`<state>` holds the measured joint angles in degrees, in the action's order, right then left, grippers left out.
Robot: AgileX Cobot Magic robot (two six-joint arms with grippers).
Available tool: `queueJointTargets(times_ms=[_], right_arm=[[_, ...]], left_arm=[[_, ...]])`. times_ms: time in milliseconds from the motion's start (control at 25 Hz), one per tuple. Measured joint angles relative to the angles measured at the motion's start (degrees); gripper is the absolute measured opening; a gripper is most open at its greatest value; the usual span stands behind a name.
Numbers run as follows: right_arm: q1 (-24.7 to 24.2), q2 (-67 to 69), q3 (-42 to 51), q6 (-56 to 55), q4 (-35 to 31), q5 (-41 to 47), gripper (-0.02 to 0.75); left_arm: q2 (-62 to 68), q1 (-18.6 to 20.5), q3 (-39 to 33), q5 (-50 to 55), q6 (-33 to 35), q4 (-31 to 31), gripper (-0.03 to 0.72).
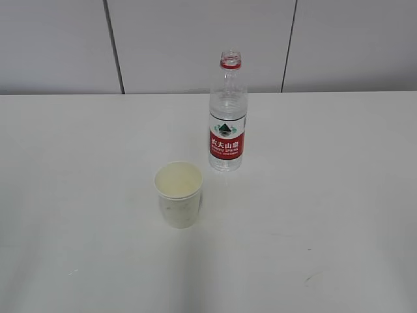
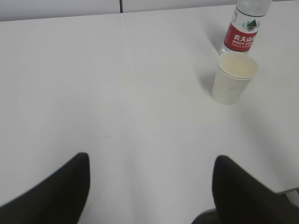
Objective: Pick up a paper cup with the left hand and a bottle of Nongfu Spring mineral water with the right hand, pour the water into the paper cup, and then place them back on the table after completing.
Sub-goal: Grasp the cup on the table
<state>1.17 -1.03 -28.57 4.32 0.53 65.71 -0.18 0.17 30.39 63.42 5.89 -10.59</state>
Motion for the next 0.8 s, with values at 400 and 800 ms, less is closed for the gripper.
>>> queueJointTargets(times_ms=[400, 800], right_arm=[[0.0, 0.0, 0.0, 0.0, 0.0, 0.0, 0.587], [0.0, 2.1, -0.4, 2.2, -0.5, -11.0, 0.587]], left_arm=[[0.0, 0.0, 0.0, -0.2, 0.0, -1.2, 0.500], [0.2, 0.0, 0.6, -16.0, 0.0, -1.0, 0.500]])
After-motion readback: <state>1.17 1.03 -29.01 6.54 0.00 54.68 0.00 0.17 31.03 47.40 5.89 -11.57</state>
